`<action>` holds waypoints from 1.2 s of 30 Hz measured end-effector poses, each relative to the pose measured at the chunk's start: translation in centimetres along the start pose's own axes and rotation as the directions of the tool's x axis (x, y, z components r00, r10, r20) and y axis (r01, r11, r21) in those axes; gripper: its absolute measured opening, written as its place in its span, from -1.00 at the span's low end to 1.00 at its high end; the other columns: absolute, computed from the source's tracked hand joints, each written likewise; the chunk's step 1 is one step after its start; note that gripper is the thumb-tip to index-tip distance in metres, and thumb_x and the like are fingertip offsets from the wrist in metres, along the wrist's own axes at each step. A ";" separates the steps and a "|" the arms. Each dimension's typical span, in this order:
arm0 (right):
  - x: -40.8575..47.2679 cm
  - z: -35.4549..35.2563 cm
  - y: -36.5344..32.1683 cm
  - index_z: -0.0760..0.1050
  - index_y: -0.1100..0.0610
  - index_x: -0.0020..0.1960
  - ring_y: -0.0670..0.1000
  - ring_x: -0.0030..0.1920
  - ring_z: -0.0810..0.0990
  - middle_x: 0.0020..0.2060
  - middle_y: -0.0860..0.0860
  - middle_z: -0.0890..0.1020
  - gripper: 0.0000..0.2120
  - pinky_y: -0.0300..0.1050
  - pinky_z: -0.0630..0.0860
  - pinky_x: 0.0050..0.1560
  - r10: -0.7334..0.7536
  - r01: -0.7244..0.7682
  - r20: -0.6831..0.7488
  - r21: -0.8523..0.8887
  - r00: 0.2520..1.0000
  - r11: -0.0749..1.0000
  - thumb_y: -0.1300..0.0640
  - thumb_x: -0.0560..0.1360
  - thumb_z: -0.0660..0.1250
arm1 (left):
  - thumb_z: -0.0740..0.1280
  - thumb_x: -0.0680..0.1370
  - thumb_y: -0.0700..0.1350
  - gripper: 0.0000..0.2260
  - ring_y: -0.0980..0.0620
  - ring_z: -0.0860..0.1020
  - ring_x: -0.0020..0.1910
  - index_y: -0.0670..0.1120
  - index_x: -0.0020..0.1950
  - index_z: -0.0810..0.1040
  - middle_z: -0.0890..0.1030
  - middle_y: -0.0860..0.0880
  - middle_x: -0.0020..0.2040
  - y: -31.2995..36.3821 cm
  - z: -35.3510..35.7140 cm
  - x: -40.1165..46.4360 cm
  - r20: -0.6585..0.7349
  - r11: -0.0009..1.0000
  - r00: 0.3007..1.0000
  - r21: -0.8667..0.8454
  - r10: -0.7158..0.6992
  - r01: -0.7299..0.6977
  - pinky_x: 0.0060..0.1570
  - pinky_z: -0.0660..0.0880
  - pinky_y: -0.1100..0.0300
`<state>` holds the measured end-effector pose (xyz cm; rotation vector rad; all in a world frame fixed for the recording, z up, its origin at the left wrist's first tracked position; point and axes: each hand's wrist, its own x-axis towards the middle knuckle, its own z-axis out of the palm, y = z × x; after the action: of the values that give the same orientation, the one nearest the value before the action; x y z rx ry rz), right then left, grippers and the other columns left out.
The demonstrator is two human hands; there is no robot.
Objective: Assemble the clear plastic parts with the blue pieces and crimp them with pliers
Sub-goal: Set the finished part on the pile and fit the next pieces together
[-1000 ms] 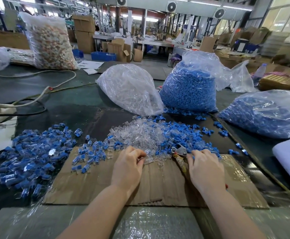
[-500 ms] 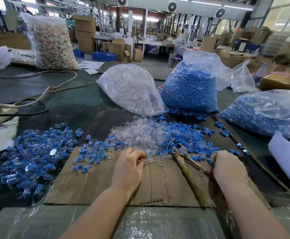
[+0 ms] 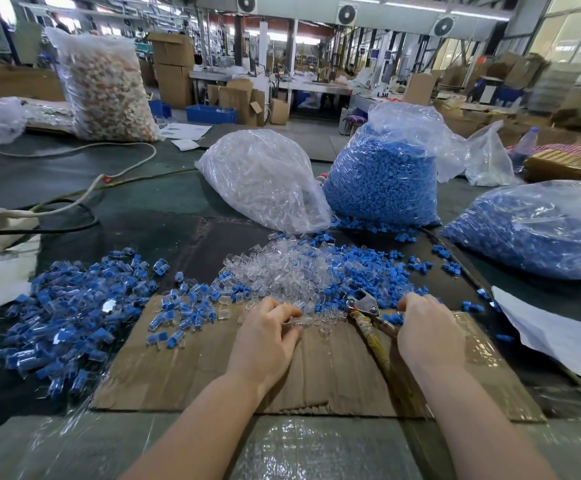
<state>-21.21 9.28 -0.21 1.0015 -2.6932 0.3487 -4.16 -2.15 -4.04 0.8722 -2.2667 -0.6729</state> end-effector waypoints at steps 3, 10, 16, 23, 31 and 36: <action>0.0 0.0 -0.2 0.48 0.06 0.05 -0.01 -0.01 0.51 -0.03 -0.01 0.57 -0.80 -0.15 0.49 -0.08 0.002 -0.002 0.011 0.021 1.000 1.000 0.30 0.51 0.22 | 0.32 0.53 -0.05 -0.72 0.18 0.42 -0.05 0.03 0.24 0.51 0.40 0.16 -0.08 0.1 0.1 0.2 0.015 1.000 1.000 0.001 0.001 -0.001 0.02 0.34 0.38; 0.7 -0.1 -0.3 0.53 0.00 0.22 0.01 0.08 0.54 0.09 0.00 0.59 -0.72 -0.09 0.53 0.07 -0.044 0.041 0.115 0.025 0.992 0.999 0.21 0.55 0.27 | 0.31 0.54 -0.03 -0.72 0.15 0.42 -0.06 0.03 0.25 0.50 0.40 0.13 -0.10 0.7 0.5 0.6 -0.002 1.000 1.000 -0.010 -0.025 0.025 0.01 0.37 0.33; 1.5 -0.7 -0.2 0.59 0.00 0.09 0.03 0.08 0.54 0.08 0.01 0.57 -0.80 -0.06 0.53 0.07 -0.080 0.072 0.204 0.045 0.976 0.996 0.21 0.54 0.29 | 0.29 0.55 -0.04 -0.77 0.20 0.39 -0.05 0.05 0.20 0.52 0.40 0.15 -0.09 0.6 0.6 0.3 0.003 1.000 1.000 0.001 -0.029 0.029 0.00 0.30 0.39; 1.1 -0.5 -0.5 0.47 0.08 -0.01 0.02 -0.03 0.51 -0.07 0.02 0.60 -0.92 -0.07 0.49 -0.03 -0.090 0.080 0.124 0.081 0.988 0.994 0.21 0.57 0.23 | 0.32 0.53 -0.08 -0.88 0.20 0.46 -0.06 -0.02 0.06 0.57 0.53 0.12 -0.06 0.8 0.1 0.1 -0.028 0.997 0.999 -0.067 -0.045 0.043 -0.05 0.34 0.47; 0.1 0.5 -1.8 0.51 0.11 0.11 0.03 0.01 0.51 -0.06 0.03 0.62 -0.80 -0.07 0.48 0.01 -0.106 0.117 -0.058 0.223 0.993 0.968 0.28 0.56 0.20 | 0.37 0.49 -0.19 -0.90 0.41 0.48 -0.24 -0.04 -0.02 0.61 0.49 0.24 -0.23 1.2 -0.5 -0.2 -0.069 0.983 0.995 -0.170 -0.078 0.065 -0.14 0.32 0.62; 1.4 -0.1 -0.4 0.52 0.09 0.19 0.06 0.06 0.55 0.06 0.04 0.61 -0.70 -0.02 0.53 0.06 0.008 -0.021 0.074 0.174 0.997 0.985 0.33 0.52 0.25 | 0.39 0.48 -0.24 -0.88 0.34 0.53 -0.28 -0.06 -0.04 0.62 0.52 0.23 -0.26 1.2 -0.4 -0.1 -0.090 0.968 0.988 -0.229 -0.126 0.103 -0.20 0.37 0.59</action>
<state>-21.94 8.20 0.38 1.0611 -2.7753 0.5705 -4.33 -1.32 -3.06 0.9103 -2.0132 -0.8950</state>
